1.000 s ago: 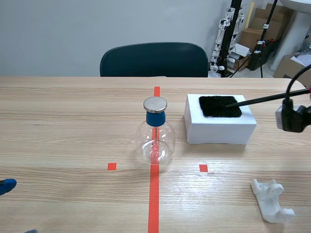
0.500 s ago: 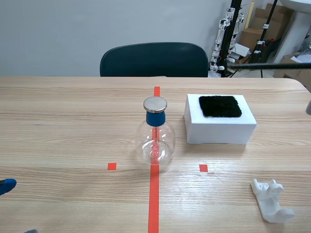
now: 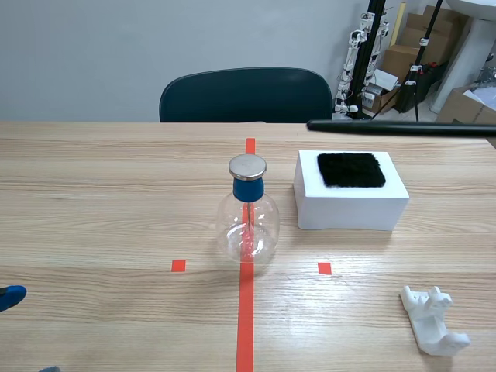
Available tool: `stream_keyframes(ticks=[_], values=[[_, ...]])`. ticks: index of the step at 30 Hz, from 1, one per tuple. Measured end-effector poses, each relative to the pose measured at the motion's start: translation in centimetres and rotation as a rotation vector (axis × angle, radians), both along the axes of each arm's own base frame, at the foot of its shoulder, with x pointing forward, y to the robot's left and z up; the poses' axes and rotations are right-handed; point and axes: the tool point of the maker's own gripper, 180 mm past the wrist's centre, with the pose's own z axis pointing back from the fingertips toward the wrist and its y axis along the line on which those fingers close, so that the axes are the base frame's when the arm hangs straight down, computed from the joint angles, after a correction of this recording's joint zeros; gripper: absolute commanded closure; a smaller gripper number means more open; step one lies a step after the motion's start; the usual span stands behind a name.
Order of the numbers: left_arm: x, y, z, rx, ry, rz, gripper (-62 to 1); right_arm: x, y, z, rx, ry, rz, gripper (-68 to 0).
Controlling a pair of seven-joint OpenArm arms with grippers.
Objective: Do the electroscope experiment. rub the rod on the fur
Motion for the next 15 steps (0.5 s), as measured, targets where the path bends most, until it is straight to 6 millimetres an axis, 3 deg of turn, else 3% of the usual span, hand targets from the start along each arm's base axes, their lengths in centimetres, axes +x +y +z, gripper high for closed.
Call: stream_keyframes(ticks=[7, 15], values=[[0.0, 0.0, 0.0, 0.0, 0.0, 0.0, -62.3, -4.0, 3.5, -2.9, 0.091, 0.136, 0.1, -3.7], [0.0, 0.0, 0.0, 0.0, 0.0, 0.0, -62.3, -4.4, 4.1, -3.6, 0.137, 0.171, 0.103, -3.7]])
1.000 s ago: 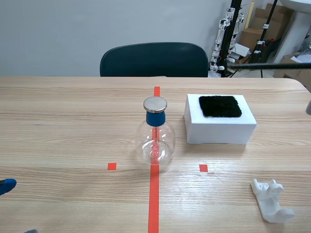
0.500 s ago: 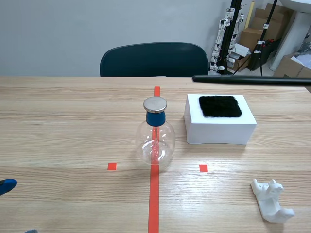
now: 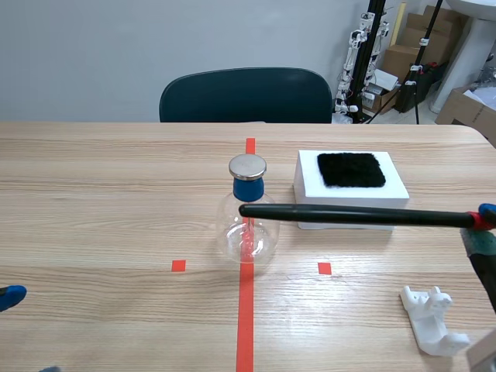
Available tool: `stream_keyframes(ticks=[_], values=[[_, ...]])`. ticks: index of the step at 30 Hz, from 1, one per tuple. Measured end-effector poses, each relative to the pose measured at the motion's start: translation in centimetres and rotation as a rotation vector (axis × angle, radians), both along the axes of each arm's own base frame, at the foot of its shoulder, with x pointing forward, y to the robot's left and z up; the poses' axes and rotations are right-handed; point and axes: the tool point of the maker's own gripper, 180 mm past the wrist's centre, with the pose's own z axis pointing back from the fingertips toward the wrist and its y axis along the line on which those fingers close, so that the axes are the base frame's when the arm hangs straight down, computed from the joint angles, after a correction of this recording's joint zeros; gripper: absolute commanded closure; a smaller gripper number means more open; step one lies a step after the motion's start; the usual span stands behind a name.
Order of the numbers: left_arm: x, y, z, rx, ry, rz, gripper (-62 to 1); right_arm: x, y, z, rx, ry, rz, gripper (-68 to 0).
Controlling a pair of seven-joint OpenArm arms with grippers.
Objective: Do the electroscope experiment. rub the rod on the fur
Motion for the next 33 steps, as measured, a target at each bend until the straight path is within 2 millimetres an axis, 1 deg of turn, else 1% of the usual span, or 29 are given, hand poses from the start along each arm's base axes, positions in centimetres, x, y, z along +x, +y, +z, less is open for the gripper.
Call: stream_keyframes(ticks=[3, 33], values=[[0.0, 0.0, 0.0, 0.0, 0.0, 0.0, -62.3, -0.09, 0.31, -0.27, 0.0, 0.016, 0.018, -3.7], [0.0, 0.0, 0.0, 0.0, 0.0, 0.0, -62.3, -0.06, 0.25, -0.28, -0.001, 0.016, 0.015, -3.7]])
